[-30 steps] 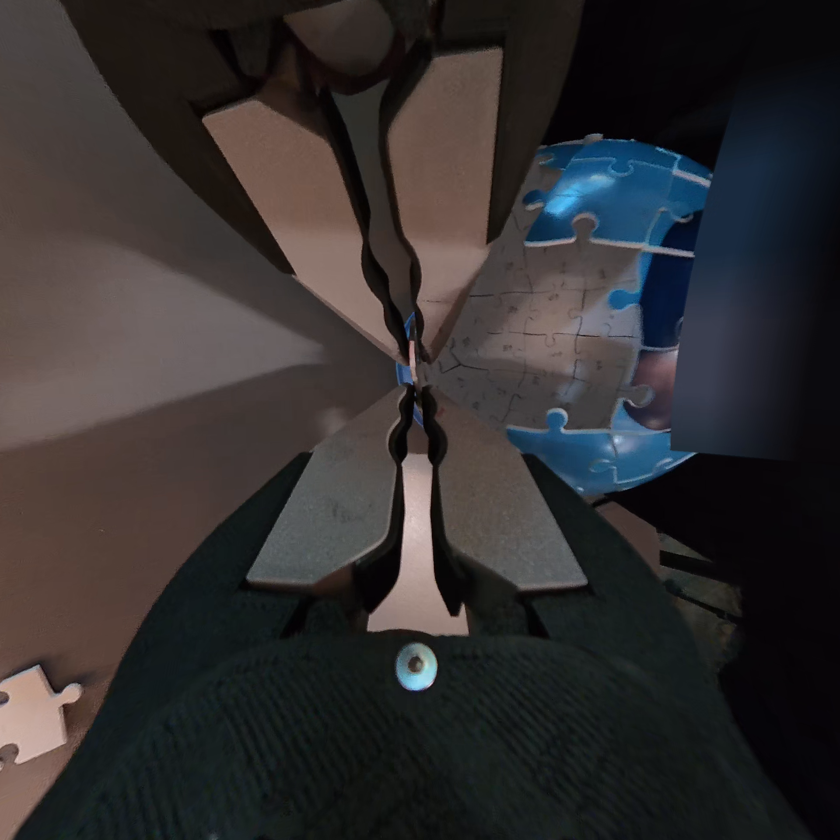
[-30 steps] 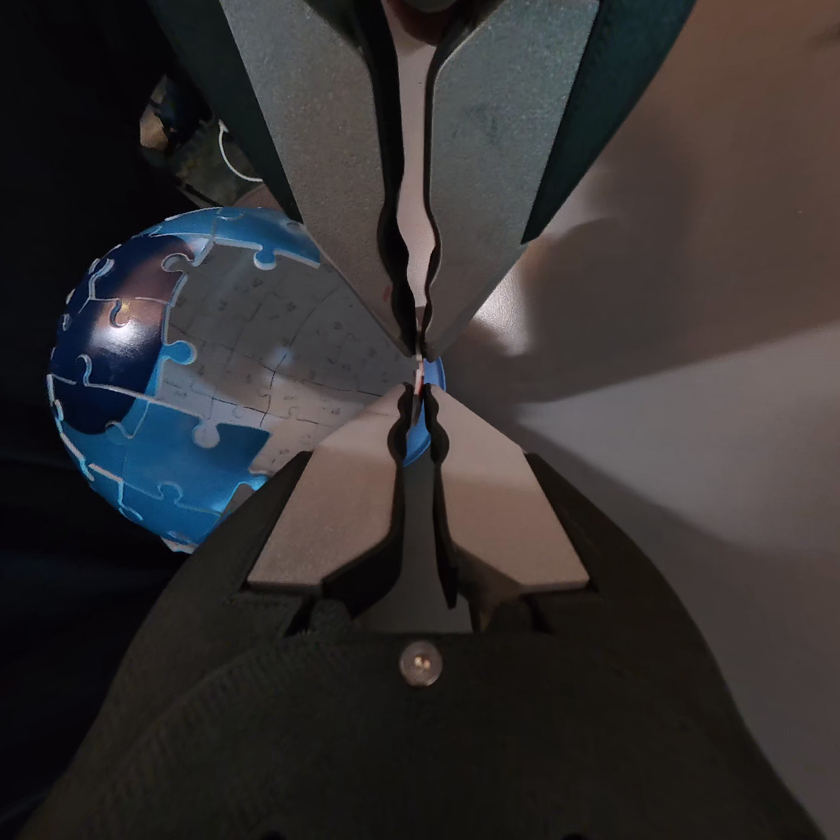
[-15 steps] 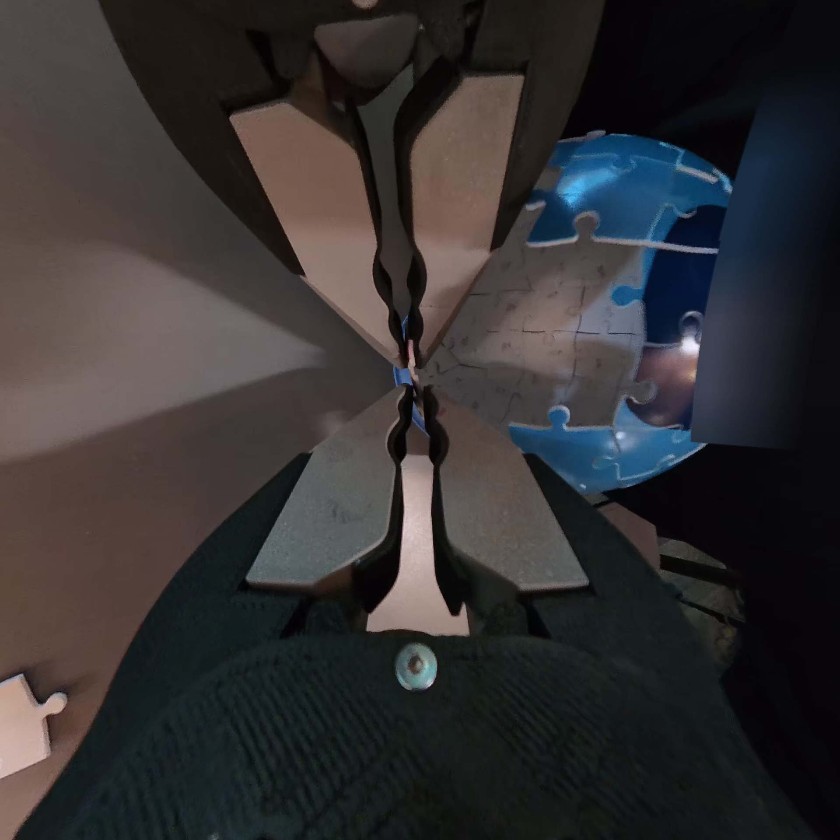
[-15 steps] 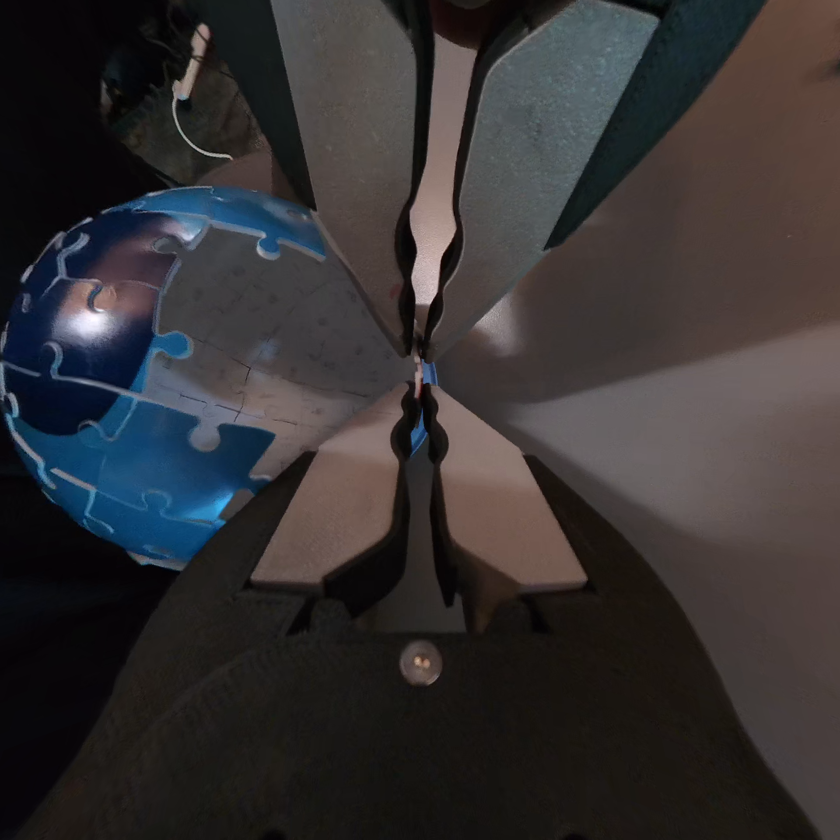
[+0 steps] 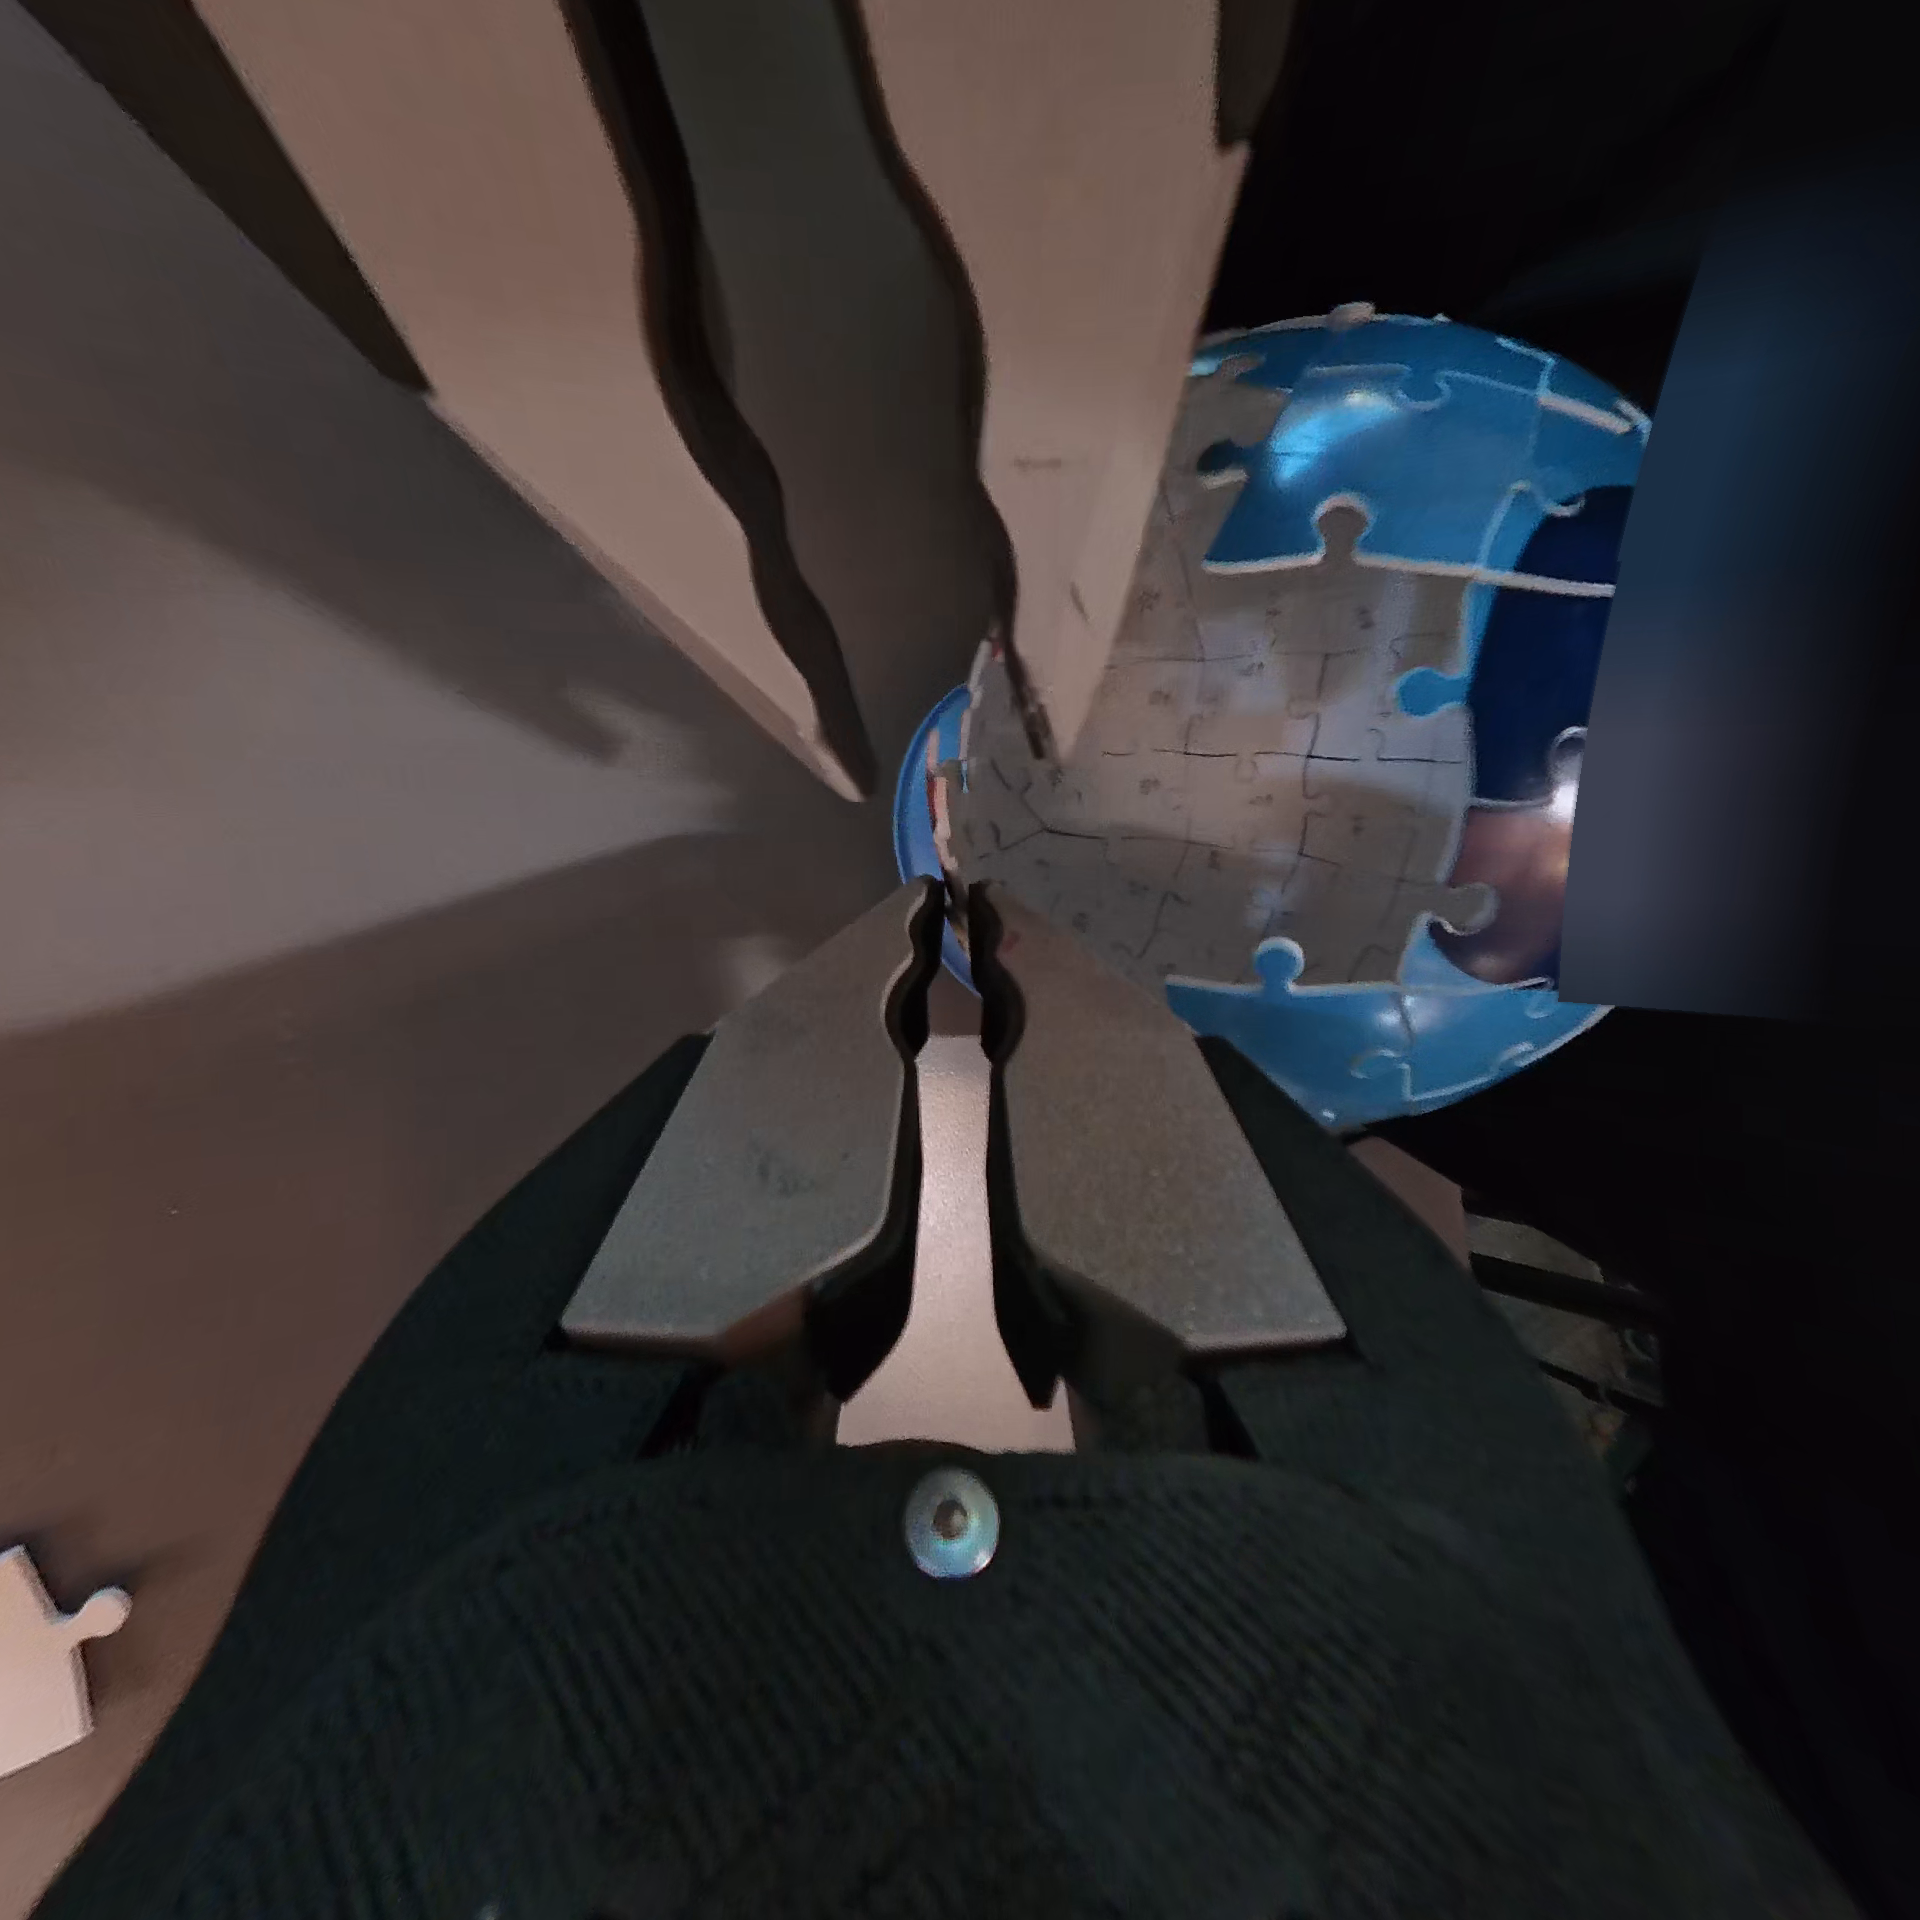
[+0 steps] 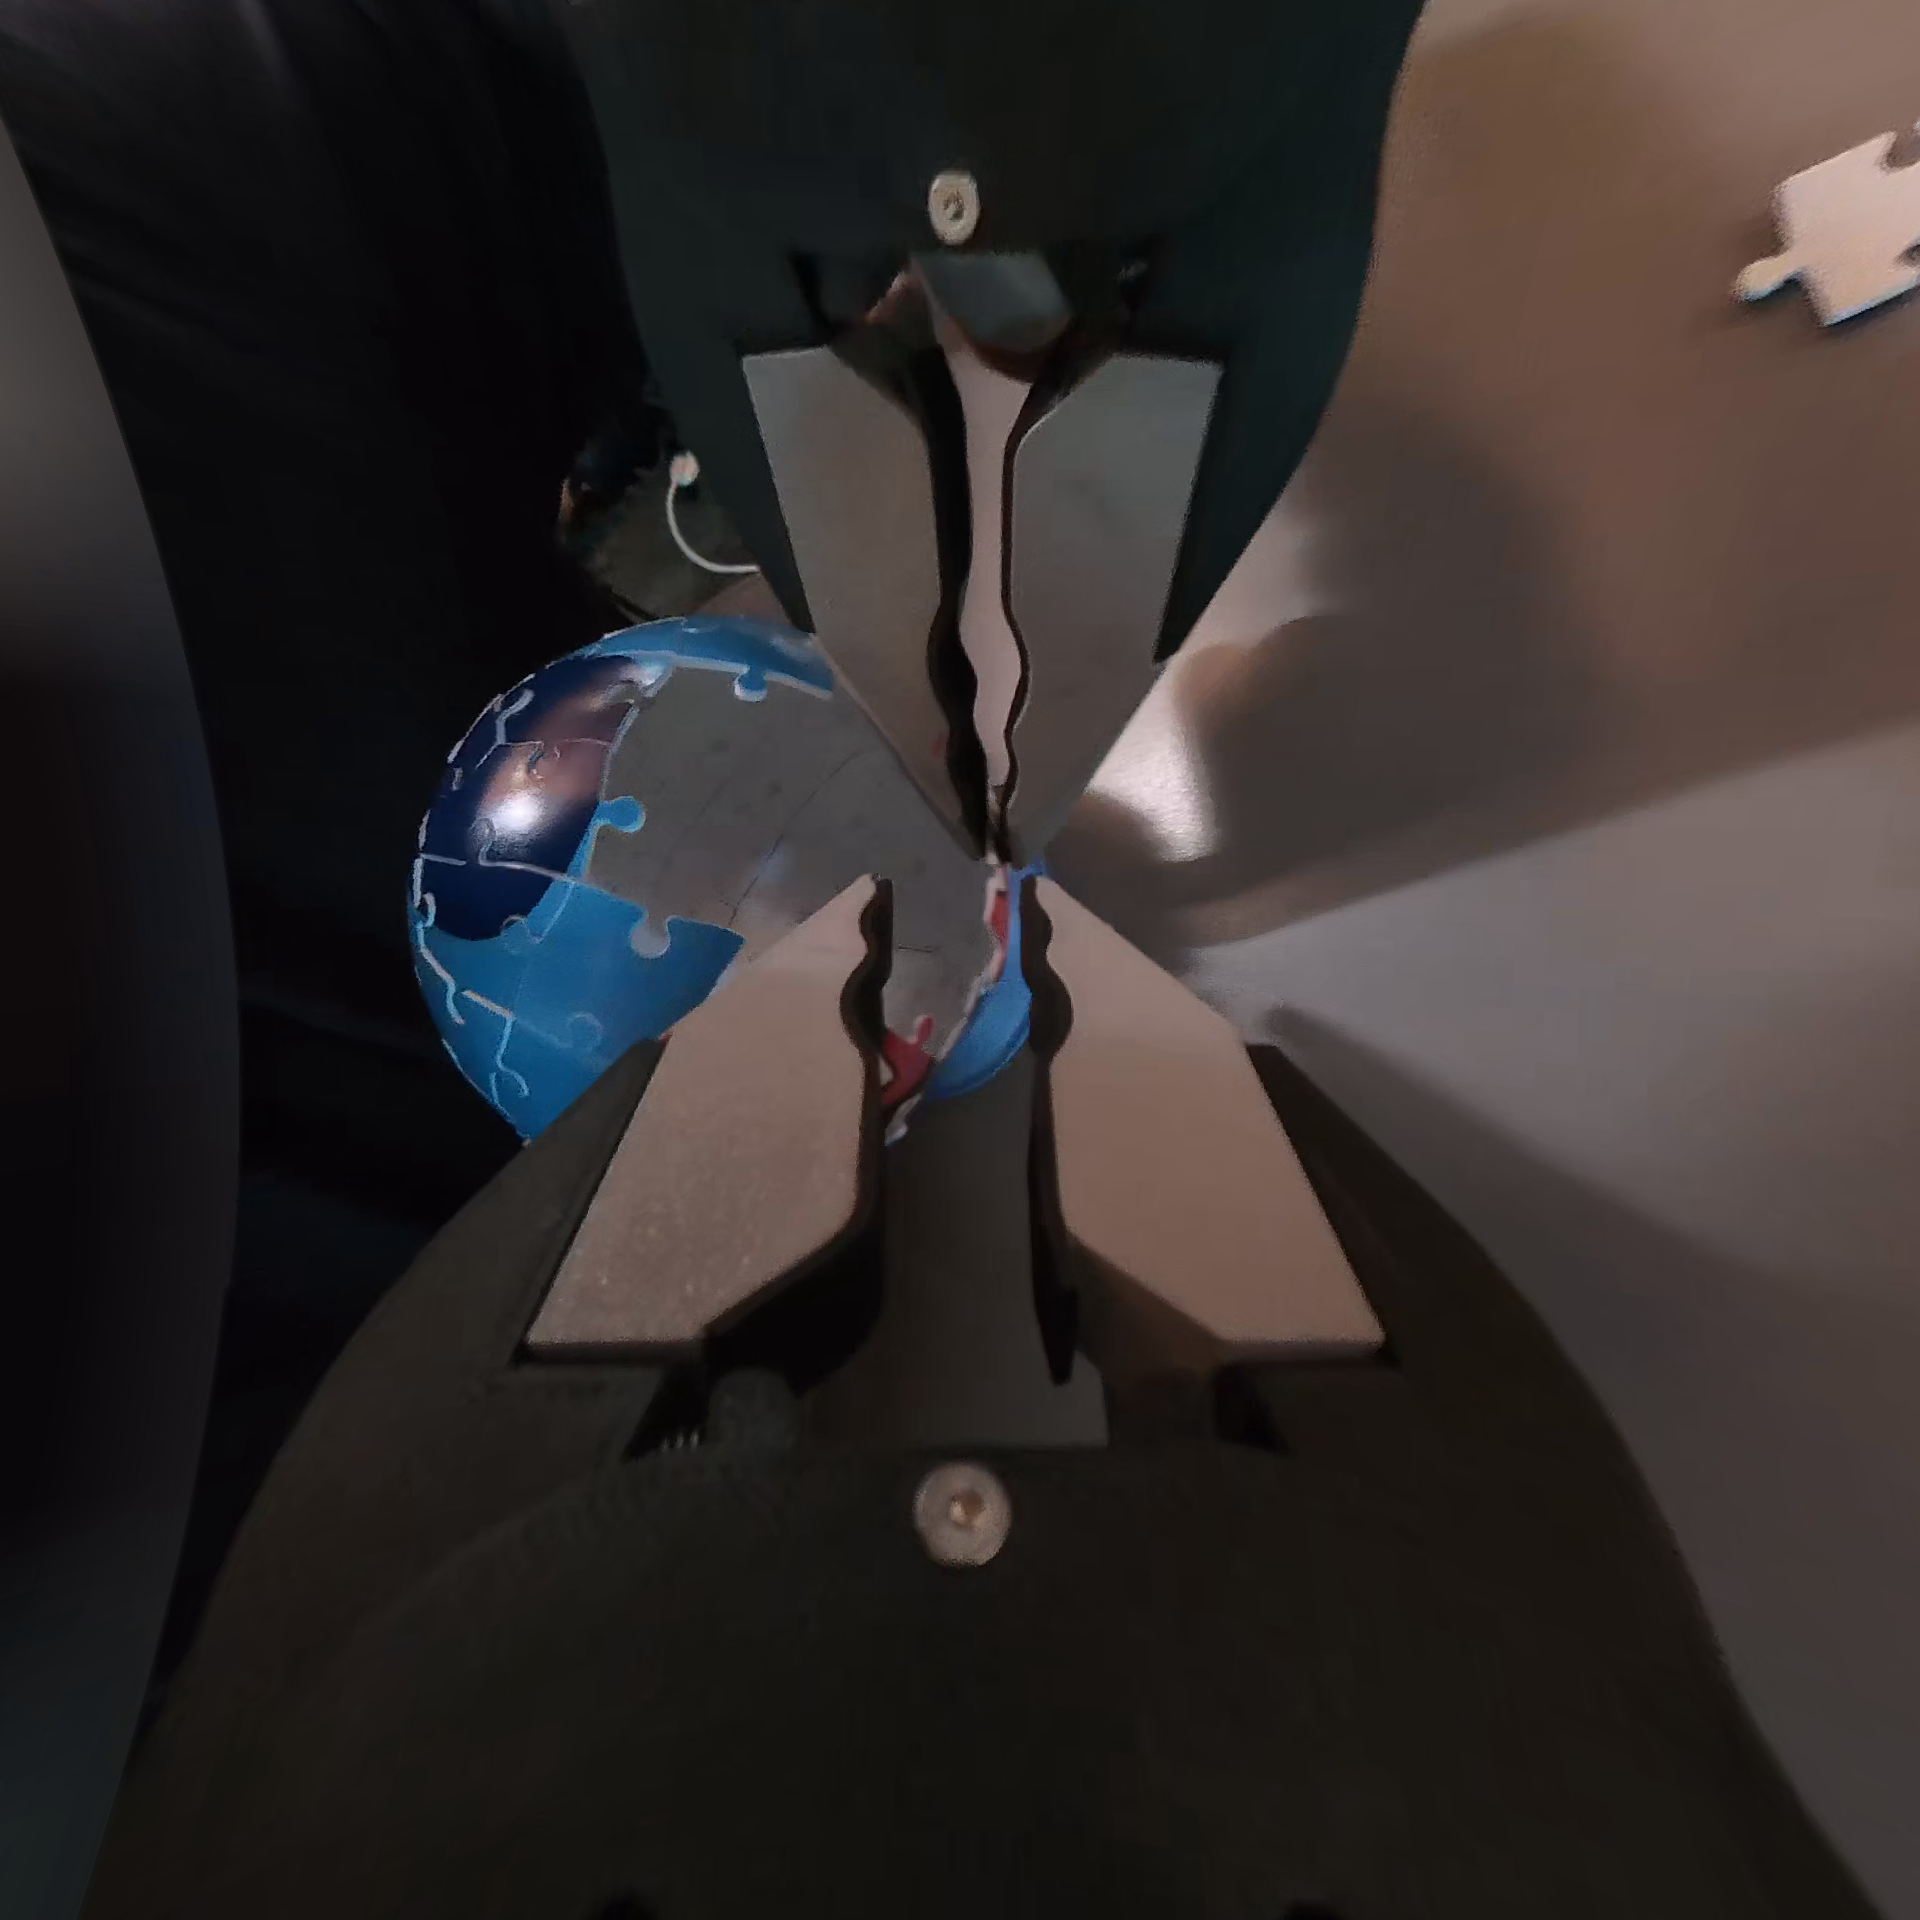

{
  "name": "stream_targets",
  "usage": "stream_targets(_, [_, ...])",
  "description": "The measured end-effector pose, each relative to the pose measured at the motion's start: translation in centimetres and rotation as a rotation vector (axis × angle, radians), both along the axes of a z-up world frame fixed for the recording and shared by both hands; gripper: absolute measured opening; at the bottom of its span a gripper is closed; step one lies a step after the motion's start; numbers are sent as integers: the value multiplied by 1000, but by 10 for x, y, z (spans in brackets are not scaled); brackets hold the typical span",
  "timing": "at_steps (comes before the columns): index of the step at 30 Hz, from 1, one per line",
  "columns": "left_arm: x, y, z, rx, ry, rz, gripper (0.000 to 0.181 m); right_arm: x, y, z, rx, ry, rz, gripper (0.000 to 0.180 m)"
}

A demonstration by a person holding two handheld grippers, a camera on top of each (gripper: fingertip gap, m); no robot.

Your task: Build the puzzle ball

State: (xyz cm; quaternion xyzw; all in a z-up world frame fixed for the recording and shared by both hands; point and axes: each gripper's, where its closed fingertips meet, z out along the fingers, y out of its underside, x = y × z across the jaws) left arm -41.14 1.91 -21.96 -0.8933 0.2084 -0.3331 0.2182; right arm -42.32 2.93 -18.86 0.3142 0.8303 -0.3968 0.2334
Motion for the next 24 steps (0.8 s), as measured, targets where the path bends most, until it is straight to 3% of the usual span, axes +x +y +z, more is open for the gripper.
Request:
stream_targets(10, [-2, 3, 0, -2, 4, 20, 4, -43, 36, 41, -197, 173, -209, 19])
stream_targets(24, [-39, 6, 29, 73, 59, 276, 15, -42, 65, 8, -346, 256, -303, 28])
